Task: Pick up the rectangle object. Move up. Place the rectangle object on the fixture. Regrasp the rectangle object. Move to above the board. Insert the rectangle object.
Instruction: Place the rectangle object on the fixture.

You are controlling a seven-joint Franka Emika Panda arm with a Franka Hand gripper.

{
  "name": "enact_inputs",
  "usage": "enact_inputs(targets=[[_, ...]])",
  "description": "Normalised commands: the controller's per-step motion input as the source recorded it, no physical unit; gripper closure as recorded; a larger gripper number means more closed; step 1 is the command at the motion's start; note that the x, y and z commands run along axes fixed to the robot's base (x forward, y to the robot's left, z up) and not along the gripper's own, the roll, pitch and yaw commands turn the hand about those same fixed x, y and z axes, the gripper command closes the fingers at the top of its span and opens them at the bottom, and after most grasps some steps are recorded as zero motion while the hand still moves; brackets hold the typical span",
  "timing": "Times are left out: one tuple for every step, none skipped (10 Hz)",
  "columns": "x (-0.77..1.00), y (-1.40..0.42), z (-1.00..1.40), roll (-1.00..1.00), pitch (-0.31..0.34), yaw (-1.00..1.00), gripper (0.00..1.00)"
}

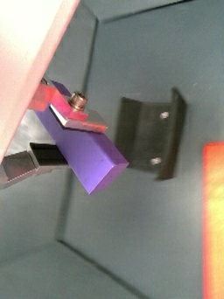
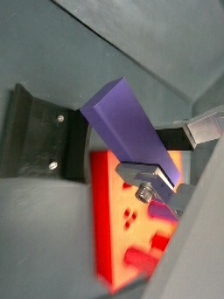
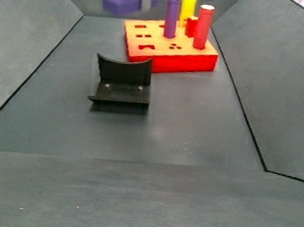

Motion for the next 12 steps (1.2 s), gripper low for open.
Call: enact_inputs(targets=[[0.32, -0.01, -0.15, -0.9, 0.076, 1.0, 1.0], [0.16, 0.0, -0.06, -0.93, 0.133, 1.0, 1.0], [0.07, 0.02, -0.04, -0.97, 0.195, 1.0, 1.0], [0.04, 0.02, -0.01, -1.0, 0.269, 0.97, 1.0], [0.04, 0.02, -0.02, -1.0, 0.387, 0.89, 1.0], [0.05, 0.02, -0.02, -1.0, 0.508, 0.8, 1.0], [0.07, 0.03, -0.02, -0.85, 0.557, 0.55, 1.0], [0.09, 0.04, -0.02, -0.68, 0.578, 0.3, 1.0], [0.11, 0.04, -0.03, -0.48, 0.555, 0.06, 1.0], [0.11, 0.03, -0.01, -0.36, 0.487, -0.06, 1.0], [0.09, 0.03, -0.01, -0.3, 0.427, -0.12, 1.0], [0.08, 0.03, 0.0, -0.2, 0.316, -0.19, 1.0]])
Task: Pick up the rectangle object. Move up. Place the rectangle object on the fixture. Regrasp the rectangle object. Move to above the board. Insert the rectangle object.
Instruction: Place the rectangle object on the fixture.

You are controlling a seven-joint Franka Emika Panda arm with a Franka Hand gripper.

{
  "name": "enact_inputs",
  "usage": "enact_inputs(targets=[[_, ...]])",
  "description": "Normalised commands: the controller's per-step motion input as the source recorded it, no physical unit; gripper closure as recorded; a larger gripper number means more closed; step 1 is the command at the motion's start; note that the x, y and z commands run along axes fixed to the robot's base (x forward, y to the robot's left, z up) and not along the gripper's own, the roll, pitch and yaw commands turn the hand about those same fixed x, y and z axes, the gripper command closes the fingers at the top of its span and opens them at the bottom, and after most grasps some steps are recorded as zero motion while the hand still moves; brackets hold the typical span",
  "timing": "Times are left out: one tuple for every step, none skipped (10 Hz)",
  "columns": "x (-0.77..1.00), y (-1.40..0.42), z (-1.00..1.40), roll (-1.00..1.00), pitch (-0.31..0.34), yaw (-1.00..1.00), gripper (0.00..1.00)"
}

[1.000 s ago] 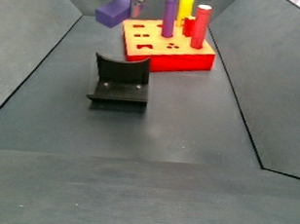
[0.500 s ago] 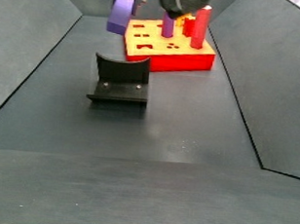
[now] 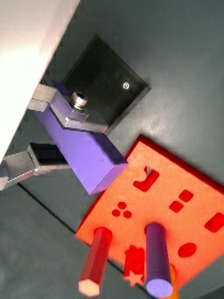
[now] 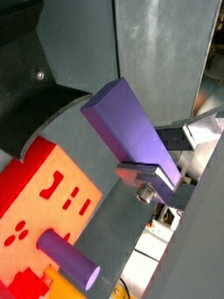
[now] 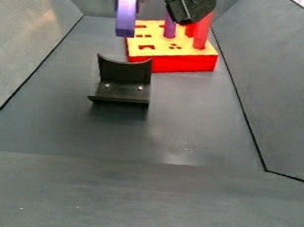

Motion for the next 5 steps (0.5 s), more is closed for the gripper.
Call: enact_inputs(targets=[[0.07, 0.03, 0.0, -0.15, 0.254, -0.21, 1.0], [0.08, 0.03, 0.0, -0.1, 0.189, -0.21, 1.0], [0.08, 0.04, 0.0, -0.08, 0.153, -0.2, 1.0], [0.13, 0.14, -1.0, -1.0, 0.239, -0.15, 1.0], [0.14, 0.14, -1.0, -1.0, 0.226, -0.15, 1.0]])
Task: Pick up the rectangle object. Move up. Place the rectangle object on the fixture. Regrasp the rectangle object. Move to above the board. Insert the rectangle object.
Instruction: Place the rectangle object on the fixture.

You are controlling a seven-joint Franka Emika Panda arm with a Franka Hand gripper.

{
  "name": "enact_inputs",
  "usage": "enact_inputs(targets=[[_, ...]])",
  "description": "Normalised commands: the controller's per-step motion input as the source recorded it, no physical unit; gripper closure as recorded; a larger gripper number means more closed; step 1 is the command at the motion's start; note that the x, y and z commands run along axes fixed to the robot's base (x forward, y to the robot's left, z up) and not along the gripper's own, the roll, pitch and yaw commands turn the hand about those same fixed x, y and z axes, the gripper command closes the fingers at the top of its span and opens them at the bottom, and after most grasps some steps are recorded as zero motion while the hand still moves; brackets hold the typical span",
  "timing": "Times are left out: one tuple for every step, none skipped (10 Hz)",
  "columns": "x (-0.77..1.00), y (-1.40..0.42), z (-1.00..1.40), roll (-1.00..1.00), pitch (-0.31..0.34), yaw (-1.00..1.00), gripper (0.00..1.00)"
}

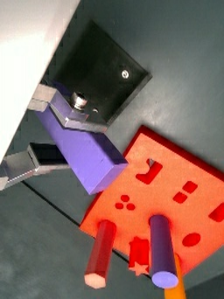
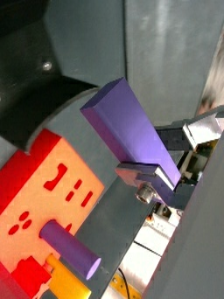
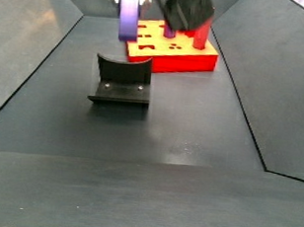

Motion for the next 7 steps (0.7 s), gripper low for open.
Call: enact_inputs(targets=[[0.17, 0.15, -1.0, -1.0, 0.203, -0.2, 1.0], [0.18, 0.14, -1.0, -0.87, 0.169, -0.22, 1.0], [0.2, 0.14, -1.0, -0.71, 0.123, -0.23, 1.0], [0.2, 0.14, -1.0, -0.48, 0.071, -0.23, 1.0], [0.21, 0.14, -1.0, -0.32, 0.041, -0.22, 1.0], [0.21, 0.13, -1.0, -0.23, 0.01, -0.19, 1.0], [0.18, 0.12, -0.87, -0.17, -0.022, -0.16, 1.0]])
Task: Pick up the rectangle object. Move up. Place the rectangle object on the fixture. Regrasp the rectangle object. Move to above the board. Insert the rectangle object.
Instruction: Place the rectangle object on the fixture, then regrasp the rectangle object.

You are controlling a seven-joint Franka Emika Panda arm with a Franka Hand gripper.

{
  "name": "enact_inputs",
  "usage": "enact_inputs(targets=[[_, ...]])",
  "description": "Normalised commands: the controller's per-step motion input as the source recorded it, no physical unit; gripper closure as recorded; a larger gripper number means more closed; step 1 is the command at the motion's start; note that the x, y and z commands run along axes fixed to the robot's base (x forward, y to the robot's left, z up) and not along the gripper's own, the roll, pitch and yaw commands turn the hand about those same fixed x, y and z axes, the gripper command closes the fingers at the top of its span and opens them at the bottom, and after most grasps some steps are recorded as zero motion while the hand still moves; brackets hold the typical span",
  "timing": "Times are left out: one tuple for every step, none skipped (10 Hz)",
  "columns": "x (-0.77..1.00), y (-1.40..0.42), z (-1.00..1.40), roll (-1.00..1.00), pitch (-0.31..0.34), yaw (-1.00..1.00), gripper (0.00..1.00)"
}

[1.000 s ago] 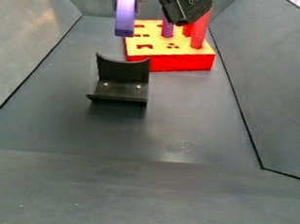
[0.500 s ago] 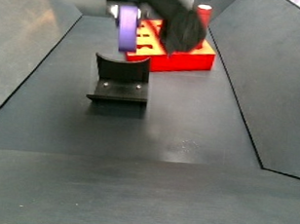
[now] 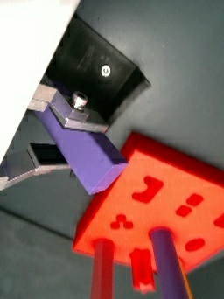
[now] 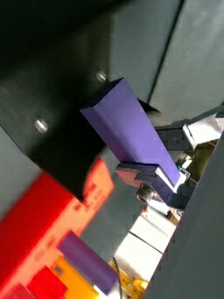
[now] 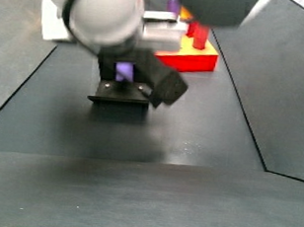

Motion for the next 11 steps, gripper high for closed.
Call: enact_inputs(targets=[[0.15, 0.1, -0.73, -0.16, -0.032, -0.15, 1.0], [0.12, 0.07, -0.43, -0.15, -0.049, -0.1, 1.0], [0.1, 0.06, -0.32, -0.14, -0.054, -0.09, 1.0], [0.0, -0.5, -0.17, 0.0, 0.0, 0.0, 1.0], [0.0, 0.0, 0.0, 0.0, 0.0, 0.0, 0.0], [0.0, 0.0, 1.0, -0.02, 0.09, 0.04, 0.0], [-0.01, 0.0, 1.0, -0.02, 0.097, 0.03, 0.0], [-0.02, 0.01, 1.0, 0.0, 0.099, 0.01, 0.0], [-0.03, 0.01, 1.0, 0.01, 0.101, -0.01, 0.0], [-0.03, 0.01, 1.0, 0.02, 0.099, -0.03, 0.0], [-0.03, 0.01, 0.92, 0.01, 0.09, -0.04, 0.0]])
